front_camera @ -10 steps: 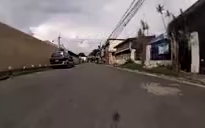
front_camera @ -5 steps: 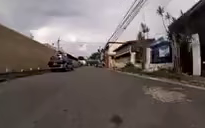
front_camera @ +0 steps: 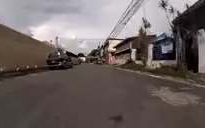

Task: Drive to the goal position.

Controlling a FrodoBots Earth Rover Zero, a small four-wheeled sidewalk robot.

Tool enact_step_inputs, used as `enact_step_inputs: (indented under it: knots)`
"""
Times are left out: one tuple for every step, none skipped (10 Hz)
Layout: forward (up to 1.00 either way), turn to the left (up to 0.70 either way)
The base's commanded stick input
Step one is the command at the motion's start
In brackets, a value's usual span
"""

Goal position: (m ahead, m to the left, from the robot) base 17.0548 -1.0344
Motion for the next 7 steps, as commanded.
enact_step_inputs:
  knots:
    - [0.7,0.0]
    - [0.7,0.0]
    - [0.7,0.0]
    - [0.7,0.0]
    - [0.7,0.0]
    - [0.7,0.0]
    - [0.7,0.0]
